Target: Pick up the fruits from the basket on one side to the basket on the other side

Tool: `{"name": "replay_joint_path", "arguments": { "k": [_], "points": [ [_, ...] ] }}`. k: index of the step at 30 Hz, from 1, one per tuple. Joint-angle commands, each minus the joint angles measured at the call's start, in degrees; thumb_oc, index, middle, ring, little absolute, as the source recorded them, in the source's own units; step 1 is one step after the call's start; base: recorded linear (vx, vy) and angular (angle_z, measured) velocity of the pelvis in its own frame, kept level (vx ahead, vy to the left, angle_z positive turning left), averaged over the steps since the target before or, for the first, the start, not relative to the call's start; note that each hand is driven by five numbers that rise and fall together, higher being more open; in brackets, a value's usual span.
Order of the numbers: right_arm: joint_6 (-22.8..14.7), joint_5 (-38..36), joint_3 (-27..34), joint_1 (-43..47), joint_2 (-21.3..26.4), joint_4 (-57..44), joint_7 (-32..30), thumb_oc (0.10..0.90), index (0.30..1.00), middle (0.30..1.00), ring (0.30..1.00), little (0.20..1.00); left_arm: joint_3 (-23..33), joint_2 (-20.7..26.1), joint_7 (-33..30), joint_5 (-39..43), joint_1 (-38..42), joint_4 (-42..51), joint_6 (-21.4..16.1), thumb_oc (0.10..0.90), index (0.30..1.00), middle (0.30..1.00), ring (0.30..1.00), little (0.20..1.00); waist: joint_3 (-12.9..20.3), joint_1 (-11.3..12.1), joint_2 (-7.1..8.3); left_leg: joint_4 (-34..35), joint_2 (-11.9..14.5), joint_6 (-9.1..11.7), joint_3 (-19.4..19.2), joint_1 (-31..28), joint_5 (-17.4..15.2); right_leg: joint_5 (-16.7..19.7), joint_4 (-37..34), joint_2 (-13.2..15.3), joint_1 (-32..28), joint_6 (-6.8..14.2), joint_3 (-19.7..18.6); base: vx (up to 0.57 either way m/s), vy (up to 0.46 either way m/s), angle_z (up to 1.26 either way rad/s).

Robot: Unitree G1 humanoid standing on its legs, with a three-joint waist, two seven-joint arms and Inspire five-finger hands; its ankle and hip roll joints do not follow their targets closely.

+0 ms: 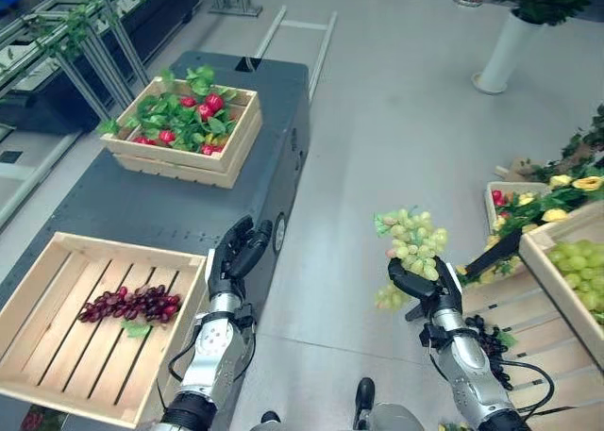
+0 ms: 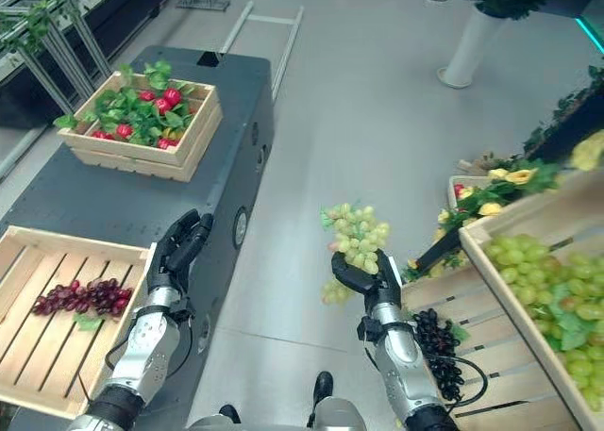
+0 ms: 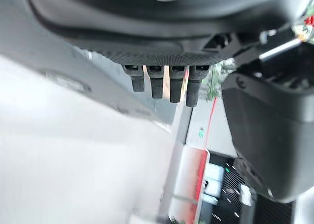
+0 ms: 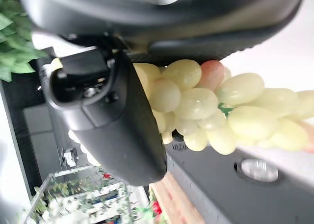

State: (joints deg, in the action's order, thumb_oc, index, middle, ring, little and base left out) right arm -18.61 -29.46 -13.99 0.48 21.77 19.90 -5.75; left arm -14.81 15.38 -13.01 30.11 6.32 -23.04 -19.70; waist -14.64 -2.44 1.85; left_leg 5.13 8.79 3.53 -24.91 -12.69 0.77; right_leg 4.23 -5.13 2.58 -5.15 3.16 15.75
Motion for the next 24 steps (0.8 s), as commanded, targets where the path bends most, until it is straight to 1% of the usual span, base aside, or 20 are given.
{"name": "replay_joint_path", "arguments": {
  "k": [1, 2, 3, 7, 8, 9, 10, 11, 12, 13, 14, 15, 16, 17, 19, 20, 22, 23, 24],
  "points": [
    [-6.79, 2.24, 3.35, 3.54, -1.30, -6.70, -0.54, 0.400, 0.300, 0.300, 0.300, 0.300, -1.18, 0.67, 2.06, -0.47, 1.79, 2.55, -5.61, 0.800, 0.900, 0.900, 0.900, 0.900, 6.73, -1.51, 1.37, -0.13, -3.80, -1.31, 2.86, 5.06, -2.95, -6.06, 0.13, 0.93, -3.63, 0.51, -0.67, -0.01, -0.080, 0.08],
    [-6.78, 2.25, 3.35, 3.52, -1.30, -6.72, -0.54, 0.400, 0.300, 0.300, 0.300, 0.300, -1.18, 0.67, 2.08, -0.45, 1.77, 2.55, -5.62, 0.800, 0.900, 0.900, 0.900, 0.900, 6.75, -1.51, 1.37, -0.13, -3.80, -1.31, 2.87, 5.06, -2.95, -6.07, 0.13, 0.93, -3.63, 0.51, -0.66, -0.01, -0.118, 0.08],
    [-7.26, 2.88, 4.18, 2.03, -1.65, -7.53, -0.64, 0.400, 0.300, 0.300, 0.300, 0.300, -1.08, 0.66, 3.44, -0.16, 0.26, 2.73, -4.94, 0.800, 0.900, 0.900, 0.900, 0.900, 7.13, -2.03, 1.06, -0.13, -3.86, -1.27, 3.19, 4.61, -3.29, -6.35, 0.13, 0.45, -3.51, 0.23, -0.88, -0.01, -0.096, 0.05],
    [-7.47, 2.60, 4.39, 1.21, -2.34, -8.05, -0.31, 0.400, 0.300, 0.300, 0.300, 0.300, -1.31, 0.44, 3.40, 0.43, -0.68, 2.16, -4.60, 0.800, 0.900, 0.900, 0.900, 0.900, 7.47, -2.64, 0.79, -0.13, -4.19, -1.37, 3.64, 4.12, -3.68, -6.69, 0.13, -0.57, -3.21, -0.17, -2.35, -0.01, -0.086, 0.04],
    [-7.13, 0.78, 4.39, 1.09, -2.53, -9.02, 1.12, 0.400, 0.300, 0.300, 0.300, 0.300, -1.25, 0.20, 3.31, 1.27, -1.15, 2.39, -4.02, 0.800, 0.900, 0.900, 0.900, 0.900, 7.35, -2.89, 1.19, -4.41, -4.04, -1.17, 3.42, 5.02, -5.05, -6.62, 0.13, -1.04, -2.98, -0.93, -3.81, -0.03, -0.129, 0.02],
    [-6.86, 0.17, 4.15, 1.19, -2.55, -9.52, 2.03, 0.400, 0.300, 0.300, 0.300, 0.300, -1.41, 0.12, 3.20, 1.87, -1.39, 2.46, -4.21, 0.800, 0.900, 0.900, 0.900, 0.900, 6.92, -2.82, 1.89, -11.25, -3.14, -0.77, 3.49, 7.36, -5.97, -6.33, 0.13, -0.95, -3.02, -1.69, -4.63, -0.04, -0.147, 0.03],
    [-6.74, 0.34, 3.91, 1.28, -2.49, -9.69, 2.39, 0.400, 0.300, 0.300, 0.300, 0.300, -1.55, 0.03, 3.16, 2.07, -1.47, 2.46, -4.51, 0.800, 0.900, 0.900, 0.900, 0.900, 6.50, -2.67, 2.31, -15.23, -2.51, -0.37, 3.99, 8.99, -5.88, -6.10, 0.13, -0.94, -3.14, -2.15, -5.15, -0.05, -0.148, -0.06],
    [-6.62, 0.41, 3.23, 1.59, -2.01, -9.72, 2.56, 0.400, 0.300, 0.300, 0.300, 0.300, -1.94, -0.40, 2.73, 1.97, -1.32, 2.51, -5.17, 0.800, 0.900, 0.900, 0.900, 0.900, 5.48, -2.13, 2.87, -22.54, -1.47, 0.51, 6.64, 12.59, -4.87, -5.51, 0.13, -1.16, -3.35, -2.82, -6.39, -0.05, -0.089, -0.18],
    [-6.59, 0.03, 2.94, 1.87, -1.67, -9.59, 2.78, 0.400, 0.300, 0.300, 0.300, 0.300, -2.12, -0.63, 2.57, 2.05, -1.21, 2.63, -5.60, 0.800, 0.900, 0.900, 0.900, 0.900, 4.98, -1.83, 3.04, -24.55, -1.74, 0.46, 8.34, 13.75, -5.06, -5.21, 0.13, -1.11, -3.42, -2.87, -7.17, -0.06, -0.009, -0.39],
    [-6.92, -0.71, 2.52, 2.48, -1.29, -9.09, 3.68, 0.400, 0.300, 0.300, 0.300, 0.300, -2.35, -1.02, 2.01, 2.05, -1.17, 3.14, -6.37, 0.800, 0.900, 0.900, 0.900, 0.900, 4.29, -1.22, 3.14, -26.00, -3.50, -0.44, 12.21, 14.77, -6.77, -4.66, 0.13, -0.81, -3.42, -2.59, -8.91, -0.09, 0.167, -0.52],
    [-7.71, -2.45, 1.39, 4.10, -0.72, -8.09, 7.09, 0.400, 0.300, 0.300, 0.300, 0.300, -2.56, -1.13, -0.33, 1.58, -2.15, 4.57, -8.55, 0.800, 0.900, 0.900, 0.900, 0.900, 3.88, 0.60, 2.66, -21.46, -8.99, -2.48, 21.87, 15.94, -6.46, -3.87, 0.67, -0.96, -2.30, -2.11, -14.27, -0.08, 0.209, -0.64],
    [-7.67, -2.76, 0.75, 4.73, -0.52, -8.13, 7.58, 0.400, 0.300, 0.300, 0.300, 0.300, -2.57, -0.88, -0.98, 1.58, -2.35, 5.29, -8.81, 0.800, 0.900, 0.900, 0.900, 0.900, 3.84, 1.24, 2.36, -17.42, -9.89, -2.68, 24.85, 15.50, -6.01, -3.98, 0.91, -1.25, -2.17, -1.97, -15.85, -0.07, 0.242, -1.07],
    [-8.08, -2.81, -0.67, 6.23, -0.46, -7.82, 8.39, 0.400, 0.300, 0.300, 0.300, 0.300, -2.37, -0.24, -1.49, 1.57, -2.48, 6.27, -9.14, 0.800, 0.900, 0.900, 0.900, 0.900, 3.92, 2.31, 1.66, -11.35, -10.78, -3.26, 29.11, 14.22, -4.92, -4.59, 1.35, -2.01, -1.97, -1.91, -18.39, -0.01, 0.226, -1.44],
    [-7.37, -2.45, -2.37, 7.96, -0.93, -7.22, 8.67, 0.400, 0.300, 0.300, 0.300, 0.300, -2.11, 0.29, -2.55, 1.34, -1.80, 6.13, -8.32, 0.800, 0.900, 0.900, 0.900, 0.900, 4.52, 3.03, 1.06, -9.16, -11.83, -4.16, 30.68, 12.75, -5.26, -5.20, 1.29, -2.15, -1.62, -1.77, -19.32, -0.01, 0.213, -1.49],
    [-6.52, -3.32, -3.45, 8.16, -1.45, -7.28, 8.26, 0.400, 0.300, 0.300, 0.300, 0.300, -2.22, 0.15, -2.35, 1.22, -0.07, 3.91, -8.11, 0.800, 0.900, 0.900, 0.900, 0.900, 5.46, 2.87, 0.28, -6.40, -11.98, -4.42, 30.20, 11.33, -4.42, -5.16, 1.34, -1.75, -1.45, -1.14, -17.80, 0.02, 0.163, -1.56],
    [-6.68, -3.70, -3.79, 7.95, -1.57, -7.60, 8.93, 0.400, 0.300, 0.300, 0.300, 0.300, -2.29, 0.47, -2.01, 1.10, 0.46, 3.82, -8.40, 0.800, 0.900, 0.900, 0.900, 0.900, 5.76, 2.82, 0.02, -4.82, -11.91, -4.38, 30.45, 10.41, -3.94, -5.33, 1.54, -1.62, -1.42, -0.94, -17.29, 0.06, 0.143, -1.55],
    [-6.66, -3.69, -4.47, 6.71, -1.72, -8.32, 13.39, 0.400, 0.300, 0.300, 0.300, 0.300, -2.04, 0.92, -2.28, 0.88, 0.85, 3.27, -9.55, 0.800, 0.900, 0.900, 0.900, 0.900, 6.80, 2.79, -0.32, -2.28, -11.89, -4.48, 30.85, 8.75, -3.44, -5.62, 1.60, -1.15, -1.39, -0.44, -16.43, 0.07, 0.129, -0.88],
    [-6.53, -3.79, -4.74, 6.48, -1.73, -8.61, 14.20, 0.400, 0.300, 0.300, 0.300, 0.300, -1.95, 0.87, -2.77, 0.98, 0.94, 2.92, -9.76, 0.800, 0.900, 0.900, 0.900, 0.900, 7.05, 2.73, -0.37, -1.87, -11.90, -4.54, 30.79, 8.45, -3.44, -5.63, 1.63, -1.04, -1.31, -0.31, -16.36, 0.05, 0.145, -0.53],
    [-5.54, -4.27, -5.31, 6.16, -1.48, -9.39, 15.07, 0.400, 0.300, 0.300, 0.300, 0.300, -1.82, 0.71, -4.15, 1.04, 1.23, 2.24, -9.83, 0.800, 0.900, 0.900, 0.900, 0.900, 7.48, 2.61, -0.42, -1.45, -12.06, -4.82, 30.88, 7.92, -3.61, -5.66, 1.94, -0.83, -1.09, -0.03, -16.24, 0.04, 0.138, -0.41]
  ]
}}
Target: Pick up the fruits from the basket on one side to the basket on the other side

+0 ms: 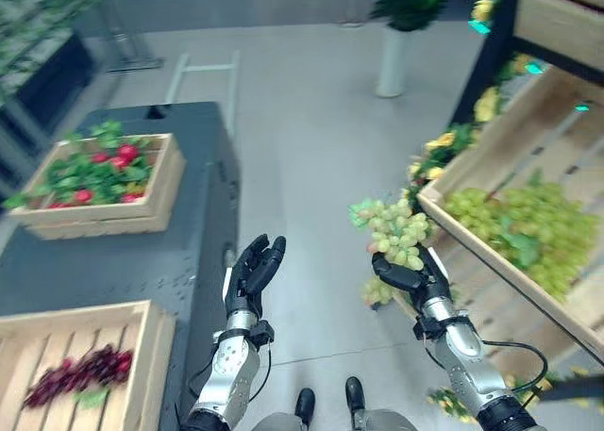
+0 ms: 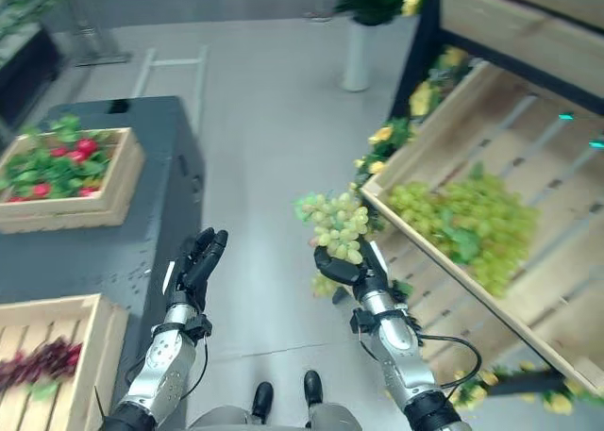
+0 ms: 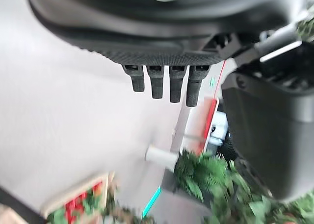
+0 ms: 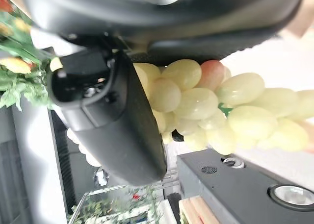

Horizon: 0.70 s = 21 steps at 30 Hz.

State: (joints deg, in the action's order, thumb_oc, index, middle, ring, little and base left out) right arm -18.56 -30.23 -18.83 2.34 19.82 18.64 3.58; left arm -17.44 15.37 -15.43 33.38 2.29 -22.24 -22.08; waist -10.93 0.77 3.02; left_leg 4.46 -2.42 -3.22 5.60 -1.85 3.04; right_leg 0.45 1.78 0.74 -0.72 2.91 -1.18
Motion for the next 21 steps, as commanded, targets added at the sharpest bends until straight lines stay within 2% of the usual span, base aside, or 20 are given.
{"name": "replay_joint_path", "arguments": {
  "k": [1, 8, 12, 14, 15, 16, 17, 18, 19, 21],
  "points": [
    [-5.15, -3.98, -0.59, 4.23, 0.58, -8.36, 5.99, 0.400, 0.300, 0.300, 0.300, 0.300, 1.05, 0.56, -2.54, -2.20, 5.32, 1.42, -7.20, 0.800, 0.900, 0.900, 0.900, 0.900, 4.02, -0.61, -1.57, -0.62, -0.92, 1.73, 0.34, -3.34, -6.11, -2.03, -4.60, 1.18, -5.44, 0.42, 0.86, 0.05, 0.157, -0.35],
    [-3.80, -4.21, 0.24, 1.38, -0.24, -12.42, 7.42, 0.400, 0.300, 0.300, 0.300, 0.300, 2.04, -0.05, -4.35, -2.54, 3.04, 2.00, -7.05, 0.800, 0.900, 0.900, 0.900, 0.900, 4.36, -1.61, -1.52, 0.03, -1.08, 0.11, -2.38, -5.08, -7.59, -1.63, -2.83, 2.68, -4.37, 2.01, 0.84, 0.03, 0.156, -0.01],
    [-3.83, -3.81, -0.32, 0.13, 0.03, -15.27, 8.46, 0.400, 0.300, 0.300, 0.300, 0.300, 1.14, 0.26, -4.23, -3.72, 3.25, 2.19, -6.20, 0.800, 0.900, 0.900, 0.900, 0.900, 3.74, -2.65, -1.45, 0.54, -1.69, -0.69, -4.25, -4.85, -8.18, 1.88, -4.30, 3.59, -1.80, 3.94, -0.51, -0.05, 0.155, -0.10],
    [-3.77, -4.53, -0.71, 0.65, 0.18, -15.57, 9.49, 0.400, 0.300, 0.300, 0.300, 0.300, 0.91, 0.84, -4.82, -4.17, 3.27, 2.29, -5.68, 0.800, 0.900, 0.900, 0.900, 0.900, 3.32, -2.45, -1.58, 0.54, -1.34, -0.84, -6.27, -4.87, -8.45, 2.54, -1.54, 4.06, 0.01, 4.69, 2.30, -0.11, 0.098, -0.44],
    [-3.39, -5.25, -1.02, 1.30, 0.32, -15.86, 10.32, 0.400, 0.300, 0.300, 0.300, 0.300, 1.28, 1.35, -5.44, -4.21, 3.14, 2.54, -6.02, 0.800, 0.900, 0.900, 0.900, 0.900, 2.96, -1.95, -1.81, 0.54, -0.81, -0.81, -8.22, -5.00, -8.34, 2.45, 2.77, 4.52, 1.06, 4.75, 5.65, -0.09, 0.059, -0.49],
    [-3.41, -5.53, -1.21, 1.59, 0.39, -15.95, 10.75, 0.400, 0.300, 0.300, 0.300, 0.300, 1.54, 1.67, -5.69, -4.22, 3.13, 2.86, -6.06, 0.800, 0.900, 0.900, 0.900, 0.900, 2.84, -1.62, -2.00, 0.54, -0.51, -0.82, -9.11, -4.96, -8.18, 2.12, 5.49, 4.87, 1.35, 4.60, 7.44, -0.14, 0.083, -0.71],
    [-3.76, -6.02, -1.69, 2.12, 0.45, -15.77, 11.92, 0.400, 0.300, 0.300, 0.300, 0.300, 2.20, 2.49, -6.22, -3.97, 3.21, 3.64, -6.19, 0.800, 0.900, 0.900, 0.900, 0.900, 2.58, -0.89, -2.45, 0.54, 0.06, -0.99, -10.76, -4.84, -7.80, 0.70, 11.80, 5.61, 1.85, 3.96, 10.47, -0.12, 0.064, -0.74],
    [-4.10, -6.09, -1.88, 2.32, 0.41, -15.46, 12.52, 0.400, 0.300, 0.300, 0.300, 0.300, 2.59, 2.84, -6.31, -3.65, 3.32, 3.79, -6.21, 0.800, 0.900, 0.900, 0.900, 0.900, 2.44, -0.63, -2.52, 0.54, 0.15, -1.12, -11.29, -4.84, -7.63, -0.33, 14.16, 5.69, 1.83, 3.58, 11.13, -0.13, 0.043, -0.89],
    [-4.48, -6.00, -2.03, 2.56, 0.40, -15.07, 13.05, 0.400, 0.300, 0.300, 0.300, 0.300, 3.09, 3.10, -6.25, -3.01, 3.49, 3.69, -6.08, 0.800, 0.900, 0.900, 0.900, 0.900, 2.57, -0.31, -2.48, 0.18, 0.23, -1.18, -11.73, -4.34, -7.46, -1.42, 15.40, 5.37, 1.48, 3.17, 11.61, -0.10, -0.025, -0.80],
    [-4.55, -5.66, -2.71, 3.22, 0.34, -14.63, 13.85, 0.400, 0.300, 0.300, 0.300, 0.300, 4.01, 2.95, -7.28, -2.12, 3.82, 2.82, -5.74, 0.800, 0.900, 0.900, 0.900, 0.900, 3.03, 0.76, -1.29, -1.46, 0.01, -0.44, -12.62, -2.71, -7.19, -4.19, 11.58, 4.45, -2.94, 2.72, 13.54, -0.09, -0.130, -0.87]
  ]
}}
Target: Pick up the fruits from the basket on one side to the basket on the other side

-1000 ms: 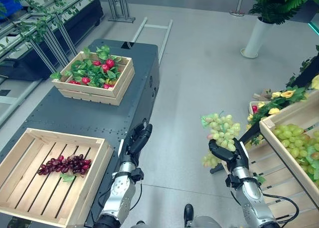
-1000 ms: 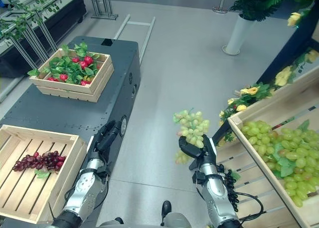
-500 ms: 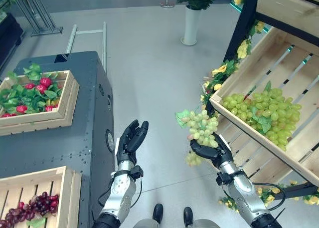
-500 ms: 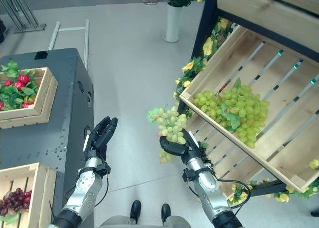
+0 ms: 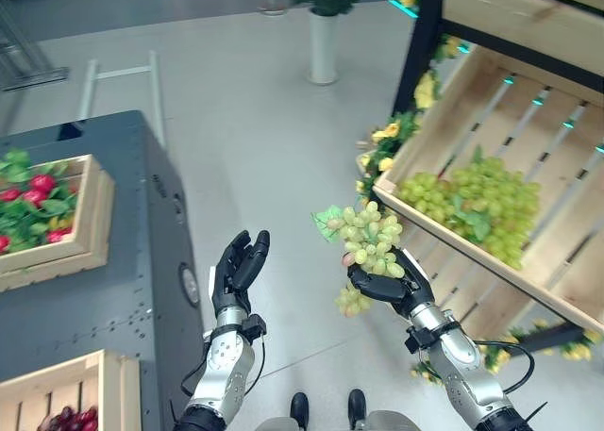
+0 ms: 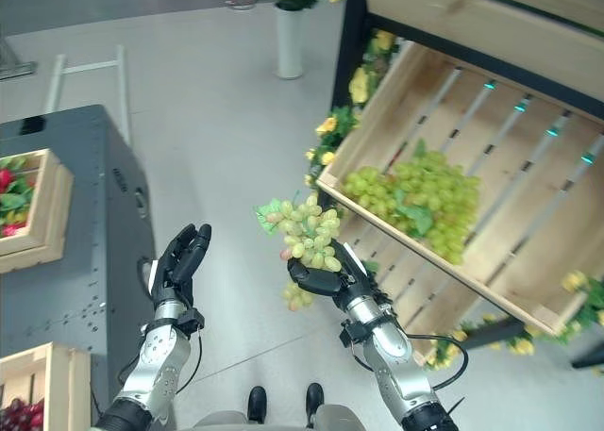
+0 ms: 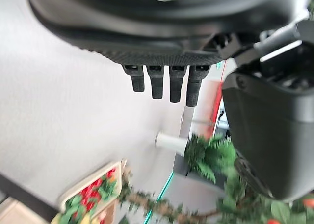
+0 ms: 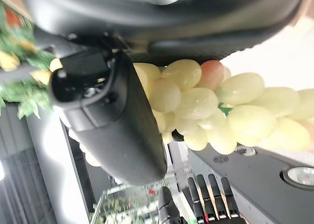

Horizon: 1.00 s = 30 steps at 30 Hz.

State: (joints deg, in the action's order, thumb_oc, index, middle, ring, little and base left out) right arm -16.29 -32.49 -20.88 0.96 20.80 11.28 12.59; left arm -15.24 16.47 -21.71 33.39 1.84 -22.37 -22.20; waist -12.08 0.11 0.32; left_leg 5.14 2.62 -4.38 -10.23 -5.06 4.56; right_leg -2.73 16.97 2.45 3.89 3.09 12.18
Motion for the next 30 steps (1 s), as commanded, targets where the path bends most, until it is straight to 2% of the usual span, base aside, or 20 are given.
{"name": "replay_joint_path", "arguments": {
  "k": [1, 2, 3, 7, 8, 10, 12, 13, 15, 17, 19, 20, 25, 30],
  "points": [
    [-6.88, -3.58, -1.07, 4.92, -0.81, -6.90, 5.67, 0.400, 0.300, 0.300, 0.300, 0.300, 2.11, 1.53, -1.82, -2.09, 4.25, 2.57, -5.66, 0.800, 0.900, 0.900, 0.900, 0.900, 4.38, 2.19, 2.08, -2.51, -4.98, 1.40, 2.41, 0.87, -8.63, -2.26, -7.93, 2.42, -10.76, 2.12, 1.54, -0.05, -0.168, -0.82],
    [-6.81, -3.76, -1.19, 5.15, -0.79, -6.85, 6.30, 0.400, 0.300, 0.300, 0.300, 0.300, 2.24, 1.40, -2.44, -2.20, 4.18, 2.59, -5.81, 0.800, 0.900, 0.900, 0.900, 0.900, 4.47, 2.53, 2.35, -2.63, -4.90, 1.78, 1.92, 1.11, -8.56, -2.39, -10.72, 2.26, -11.99, 1.86, 2.10, -0.06, -0.229, -0.82],
    [-6.70, -4.60, -1.36, 5.80, -0.72, -6.42, 7.95, 0.400, 0.300, 0.300, 0.300, 0.300, 2.59, 1.08, -3.57, -2.66, 4.09, 2.51, -5.88, 0.800, 0.900, 0.900, 0.900, 0.900, 4.90, 3.40, 2.97, -2.67, -4.73, 2.84, 0.74, 1.72, -8.44, -1.77, -17.71, 1.85, -14.35, 1.51, 2.98, -0.06, -0.186, -0.72],
    [-3.60, -4.98, -1.70, 7.86, -0.70, -7.49, 5.78, 0.400, 0.300, 0.300, 0.300, 0.300, 2.99, -0.69, -3.32, -0.50, 3.21, 2.63, -4.79, 0.800, 0.900, 0.900, 0.900, 0.900, 5.03, 3.17, 3.36, -4.40, -4.01, 4.09, -0.25, 2.60, -8.40, -0.13, -21.94, 0.46, -13.91, 0.35, 0.38, -0.07, -0.171, -0.62],
    [-3.28, -5.03, -1.33, 7.33, -0.32, -8.28, 6.05, 0.400, 0.300, 0.300, 0.300, 0.300, 2.86, -1.05, -2.86, -1.13, 2.64, 3.21, -5.37, 0.800, 0.900, 0.900, 0.900, 0.900, 4.65, 3.02, 3.89, -8.81, -4.23, 4.39, -0.91, 4.43, -9.45, 0.27, -21.97, 0.71, -13.80, -0.26, 0.47, -0.07, -0.126, -0.07],
    [-3.34, -4.39, -0.64, 6.70, 0.73, -8.20, 6.46, 0.400, 0.300, 0.300, 0.300, 0.300, 2.27, -1.50, -2.32, -0.31, 1.56, 4.07, -6.05, 0.800, 0.900, 0.900, 0.900, 0.900, 3.77, 2.95, 4.82, -17.55, -4.56, 4.48, 0.15, 7.62, -12.32, 0.97, -21.88, 1.32, -13.74, -0.83, -0.46, -0.07, -0.049, 0.08],
    [-3.32, -3.34, -0.42, 7.37, 2.04, -7.89, 8.04, 0.400, 0.300, 0.300, 0.300, 0.300, 1.90, -1.99, -1.77, -0.34, -0.24, 5.50, -7.24, 0.800, 0.900, 0.900, 0.900, 0.900, 2.92, 3.22, 5.03, -21.45, -4.23, 4.40, 3.79, 8.41, -13.53, 0.85, -20.19, 1.78, -12.85, -1.09, -2.31, -0.07, 0.083, -0.02],
    [-3.45, -3.05, -0.45, 7.61, 2.26, -7.94, 8.51, 0.400, 0.300, 0.300, 0.300, 0.300, 1.89, -1.96, -1.59, -0.42, -0.34, 5.71, -7.39, 0.800, 0.900, 0.900, 0.900, 0.900, 2.98, 3.16, 4.96, -20.18, -4.03, 4.43, 4.35, 8.01, -13.25, 0.69, -19.86, 1.82, -12.57, -1.00, -2.50, -0.05, 0.146, -0.42],
    [-4.63, -2.70, -1.34, 8.59, 2.65, -8.12, 11.10, 0.400, 0.300, 0.300, 0.300, 0.300, 1.38, -1.45, -2.16, -1.40, 0.40, 5.30, -8.18, 0.800, 0.900, 0.900, 0.900, 0.900, 3.48, 2.86, 3.95, -10.88, -2.87, 4.46, 5.53, 3.44, -11.43, -0.26, -19.12, 1.92, -11.99, -0.53, -2.23, 0.00, 0.167, -0.58],
    [-3.02, -3.60, -1.63, 9.06, 3.25, -10.47, 8.88, 0.400, 0.300, 0.300, 0.300, 0.300, 0.27, -0.48, -3.09, 0.63, 3.81, 3.25, -5.72, 0.800, 0.900, 0.900, 0.900, 0.900, 3.99, 1.92, 2.77, -5.20, -2.68, 4.47, 6.76, 0.84, -9.53, -0.56, -17.64, 1.88, -11.02, 0.52, -2.24, 0.01, 0.160, -0.26],
    [-3.74, -7.49, -1.27, 10.05, 3.81, -12.07, 10.60, 0.400, 0.300, 0.300, 0.300, 0.300, 0.23, 0.24, -2.08, -1.09, 6.26, 1.97, -6.97, 0.800, 0.900, 0.900, 0.900, 0.900, 4.18, 1.61, 2.55, -3.11, -2.81, 4.43, 7.59, 0.00, -9.01, -0.35, -17.41, 2.31, -10.24, 1.07, -1.30, -0.02, 0.094, 0.01],
    [-3.98, -8.44, -0.86, 9.95, 3.62, -12.63, 11.82, 0.400, 0.300, 0.300, 0.300, 0.300, 0.20, 0.36, -2.59, -2.03, 6.30, 1.68, -7.26, 0.800, 0.900, 0.900, 0.900, 0.900, 4.16, 1.32, 2.39, -2.53, -2.51, 4.40, 6.74, -0.85, -9.27, 0.02, -17.46, 2.53, -10.00, 1.47, -1.05, 0.02, 0.087, 0.08],
    [-1.68, -12.48, 2.17, 9.97, 3.41, -17.47, 15.78, 0.400, 0.300, 0.300, 0.300, 0.300, 1.51, -0.13, -1.74, 0.13, 4.19, 0.25, -6.93, 0.800, 0.900, 0.900, 0.900, 0.900, 4.84, 0.58, 2.08, -1.29, -2.70, 3.81, 4.75, -2.87, -10.28, 1.95, -21.97, 2.12, -11.36, 1.64, -2.38, 0.03, 0.042, -0.10],
    [2.61, -16.22, 5.67, 11.20, 4.03, -21.88, 15.89, 0.400, 0.300, 0.300, 0.300, 0.300, 1.52, -0.92, -0.30, -0.73, 2.30, -0.08, -6.33, 0.800, 0.900, 0.900, 0.900, 0.900, 5.57, 0.41, 2.01, -0.32, -2.70, 3.53, 4.42, -3.99, -10.39, 1.83, -21.97, 1.59, -11.73, 1.37, -3.62, 0.04, 0.010, -0.04]
  ]
}}
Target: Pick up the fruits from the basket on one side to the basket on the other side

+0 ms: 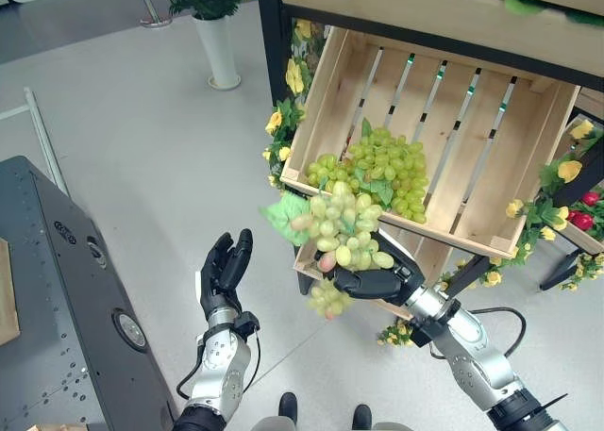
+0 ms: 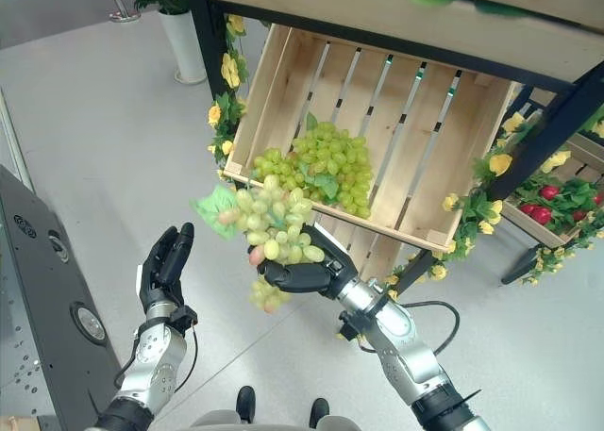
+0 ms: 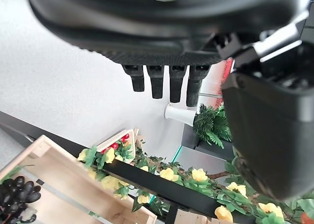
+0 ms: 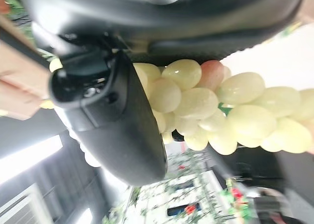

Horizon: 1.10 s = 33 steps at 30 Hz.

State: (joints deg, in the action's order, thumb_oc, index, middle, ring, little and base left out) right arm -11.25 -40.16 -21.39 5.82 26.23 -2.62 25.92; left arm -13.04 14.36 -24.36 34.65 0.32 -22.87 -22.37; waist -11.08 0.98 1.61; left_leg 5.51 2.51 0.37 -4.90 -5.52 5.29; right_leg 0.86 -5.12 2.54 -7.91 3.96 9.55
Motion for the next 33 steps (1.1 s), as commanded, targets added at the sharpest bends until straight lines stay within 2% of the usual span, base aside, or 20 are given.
{"name": "replay_joint_path", "arguments": {
  "k": [1, 4, 12, 13, 16, 22, 28, 33],
  "points": [
    [-1.73, -9.28, 6.99, 6.57, -1.19, -8.88, 2.45, 0.400, 0.300, 0.300, 0.300, 0.300, -0.84, 1.18, 2.75, -2.24, 3.60, 0.31, -6.11, 0.800, 0.900, 0.900, 0.900, 0.900, 4.68, -0.45, 0.71, -0.60, -2.51, -1.22, -1.03, -3.57, -11.13, -1.82, 0.12, 1.48, 0.04, 0.43, -0.99, 0.01, 0.000, -0.05],
    [-2.55, -4.63, 8.20, 7.71, 0.07, -9.60, -0.10, 0.400, 0.300, 0.300, 0.300, 0.300, -1.08, 0.97, 3.42, -2.01, 3.79, -0.75, -5.35, 0.800, 0.900, 0.900, 0.900, 0.900, 4.99, -0.39, 0.79, -0.51, -2.59, -1.15, -0.67, -3.63, -11.19, -1.93, 0.12, 1.38, -0.08, 0.43, -0.99, 0.02, -0.001, -0.04],
    [-2.06, -1.61, 12.76, 12.10, 4.27, -9.11, -7.37, 0.400, 0.300, 0.300, 0.300, 0.300, 0.07, 1.59, 4.32, -2.32, 3.63, -2.23, -4.56, 0.800, 0.900, 0.900, 0.900, 0.900, 5.24, 0.34, 1.20, -0.51, -2.47, -0.85, 0.15, -4.05, -11.33, -2.31, 0.12, 1.40, -1.00, 0.23, 0.09, 0.00, 0.000, -0.01],
    [-1.12, -1.45, 13.23, 13.73, 4.88, -7.90, -9.70, 0.400, 0.300, 0.300, 0.300, 0.300, 0.23, 1.58, 4.33, -2.41, 3.57, -2.36, -4.58, 0.800, 0.900, 0.900, 0.900, 0.900, 5.29, 0.66, 1.30, -0.51, -2.40, -0.73, 0.29, -4.13, -11.42, -2.44, 0.12, 1.39, -1.22, 0.18, 0.37, 0.01, 0.010, 0.03],
    [-0.27, -2.51, 13.60, 15.88, 5.74, -5.86, -11.59, 0.400, 0.300, 0.300, 0.300, 0.300, 0.36, 1.74, 4.40, -2.36, 3.50, -2.20, -4.34, 0.800, 0.900, 0.900, 0.900, 0.900, 5.41, 1.08, 1.45, -0.51, -2.32, -0.63, 0.51, -4.17, -11.45, -2.61, 0.12, 1.42, -1.42, 0.13, 0.77, 0.00, 0.007, 0.07],
    [0.21, 0.48, 13.55, 22.11, 7.58, 2.25, -17.58, 0.400, 0.300, 0.300, 0.300, 0.300, -0.23, 2.01, 4.49, -2.00, 3.77, -2.31, -4.42, 0.800, 0.900, 0.900, 0.900, 0.900, 5.55, 2.43, 1.82, -0.51, -2.23, -0.46, 1.23, -4.34, -11.36, -2.83, 0.12, 1.52, -2.09, -0.12, 2.01, 0.00, 0.008, 0.07],
    [2.86, 2.73, 13.39, 26.38, 9.88, 9.67, -21.95, 0.400, 0.300, 0.300, 0.300, 0.300, -0.78, 2.19, 4.22, -2.21, 3.81, -1.97, -4.23, 0.800, 0.900, 0.900, 0.900, 0.900, 5.38, 3.28, 2.10, -0.51, -2.24, -0.45, 1.65, -4.75, -11.35, -2.98, 0.12, 1.60, -2.80, -0.26, 2.77, 0.00, 0.011, 0.04],
    [3.93, 6.83, 13.66, 31.38, 14.78, 17.19, -27.84, 0.400, 0.300, 0.300, 0.300, 0.300, -0.86, 3.17, 4.92, -1.21, 3.28, -2.05, -4.26, 0.800, 0.900, 0.900, 0.900, 0.900, 5.64, 4.01, 2.12, -0.51, -2.23, -0.35, 1.76, -5.06, -11.48, -3.08, 0.12, 1.72, -3.23, -0.26, 3.27, 0.02, 0.021, 0.06]
  ]
}}
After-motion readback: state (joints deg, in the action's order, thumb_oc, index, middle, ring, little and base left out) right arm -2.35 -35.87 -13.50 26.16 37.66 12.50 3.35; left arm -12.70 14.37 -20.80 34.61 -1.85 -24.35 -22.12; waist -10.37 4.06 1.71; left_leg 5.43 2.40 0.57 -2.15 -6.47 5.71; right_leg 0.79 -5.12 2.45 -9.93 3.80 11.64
